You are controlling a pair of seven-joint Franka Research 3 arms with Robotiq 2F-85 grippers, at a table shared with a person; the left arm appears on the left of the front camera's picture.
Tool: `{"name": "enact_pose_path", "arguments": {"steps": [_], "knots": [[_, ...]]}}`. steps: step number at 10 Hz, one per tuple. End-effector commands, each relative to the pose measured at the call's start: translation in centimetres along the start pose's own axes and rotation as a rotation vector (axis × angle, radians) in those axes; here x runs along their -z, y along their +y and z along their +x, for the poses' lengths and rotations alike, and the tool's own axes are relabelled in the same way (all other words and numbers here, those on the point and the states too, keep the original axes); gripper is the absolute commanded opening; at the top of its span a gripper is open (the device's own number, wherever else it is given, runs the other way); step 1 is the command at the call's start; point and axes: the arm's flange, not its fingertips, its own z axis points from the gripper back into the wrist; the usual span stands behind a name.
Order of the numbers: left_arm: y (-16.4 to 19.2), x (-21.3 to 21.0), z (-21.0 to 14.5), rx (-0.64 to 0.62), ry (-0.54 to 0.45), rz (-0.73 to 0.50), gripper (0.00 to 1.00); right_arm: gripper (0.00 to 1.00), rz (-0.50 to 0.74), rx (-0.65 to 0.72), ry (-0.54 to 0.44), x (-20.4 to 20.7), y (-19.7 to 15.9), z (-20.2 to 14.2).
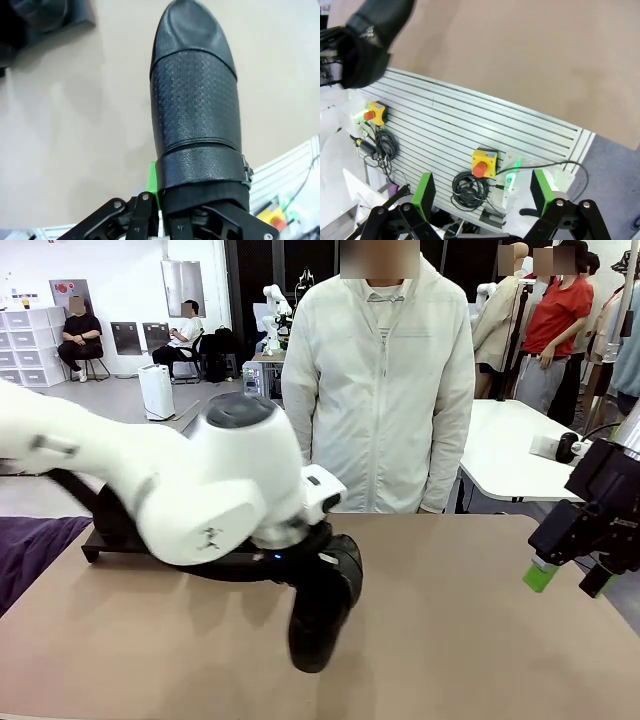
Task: Organize the shoes by placing them on the stand.
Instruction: Place the Shoe from the middle of the table onto the Shoes Stand.
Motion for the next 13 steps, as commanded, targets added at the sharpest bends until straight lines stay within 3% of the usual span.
{"name": "enact_pose_path", "arguments": {"steps": [1,4,5,6,7,8,9,13], "knots": [[8.8,-5.3,-1.4,-0.023,-0.054,0.04,0.0,1.0,0.0,-0.008,0.008,-0.5,-0.1,0.1],[23.4,-9.1,-3.0,-0.062,-0.006,0.051,0.0,1.0,0.0,-0.008,0.008,-0.5,-0.1,0.1],[27.2,-9.5,-3.4,-0.176,0.0,0.037,0.0,1.0,0.0,-0.008,0.008,-0.5,-0.1,0.1],[29.8,-10.0,-4.3,-0.19,-0.042,-0.063,0.0,1.0,0.0,-0.008,0.008,-0.5,-0.1,0.1],[31.8,-9.9,-5.1,-0.378,-0.054,-0.02,0.0,1.0,0.0,-0.008,0.008,-0.5,-0.1,0.1],[31.9,-9.6,-5.5,-0.485,-0.053,-0.06,0.0,1.0,0.0,-0.008,0.008,-0.5,-0.1,0.1],[32.1,-11.6,-2.4,-0.258,-0.019,0.0,0.0,1.0,0.0,-0.008,0.008,-0.5,-0.1,0.1],[32.1,-11.6,-2.4,-0.258,-0.019,0.0,0.0,1.0,0.0,-0.008,0.008,-0.5,-0.1,0.1]]}}
